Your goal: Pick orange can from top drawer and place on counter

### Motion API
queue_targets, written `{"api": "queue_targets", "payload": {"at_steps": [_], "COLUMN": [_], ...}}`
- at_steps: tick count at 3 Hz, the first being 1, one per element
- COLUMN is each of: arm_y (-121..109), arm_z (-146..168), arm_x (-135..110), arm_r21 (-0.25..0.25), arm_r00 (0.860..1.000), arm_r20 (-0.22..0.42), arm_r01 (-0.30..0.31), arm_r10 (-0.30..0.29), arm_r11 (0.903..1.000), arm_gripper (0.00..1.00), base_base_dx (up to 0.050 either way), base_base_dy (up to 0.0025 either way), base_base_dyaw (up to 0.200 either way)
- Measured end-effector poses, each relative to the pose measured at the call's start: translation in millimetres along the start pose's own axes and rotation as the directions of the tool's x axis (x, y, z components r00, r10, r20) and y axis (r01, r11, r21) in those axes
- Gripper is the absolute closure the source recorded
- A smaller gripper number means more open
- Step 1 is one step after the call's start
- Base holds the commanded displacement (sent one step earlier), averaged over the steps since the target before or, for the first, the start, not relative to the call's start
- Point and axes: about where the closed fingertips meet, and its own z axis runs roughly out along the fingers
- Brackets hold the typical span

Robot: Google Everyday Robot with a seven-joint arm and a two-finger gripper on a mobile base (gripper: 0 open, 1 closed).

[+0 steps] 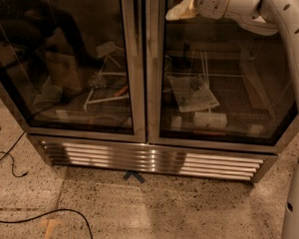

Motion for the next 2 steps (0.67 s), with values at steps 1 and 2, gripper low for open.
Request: {"api": "queue_targets", "payload": {"at_steps": [1,2], "arm_y": [-16.3,-28.6], "arm_z": [3.1,22.5], "arm_x": [-0.1,-10.9], "arm_r21": [-0.036,-0.035], "arm_r00": [0.997,0.995], "arm_r20": [-0.055,-0.071], "arm_r01": [0.060,0.073], "arm_r10": [-0.062,-0.076], "arm_r11": [0.9975,0.9967], "arm_gripper": [0.00,0.00], "base_base_dx": [0.000,0.000], "base_base_dy": [0.00000,0.00000], "base_base_dyaw": [0.000,0.000]}}
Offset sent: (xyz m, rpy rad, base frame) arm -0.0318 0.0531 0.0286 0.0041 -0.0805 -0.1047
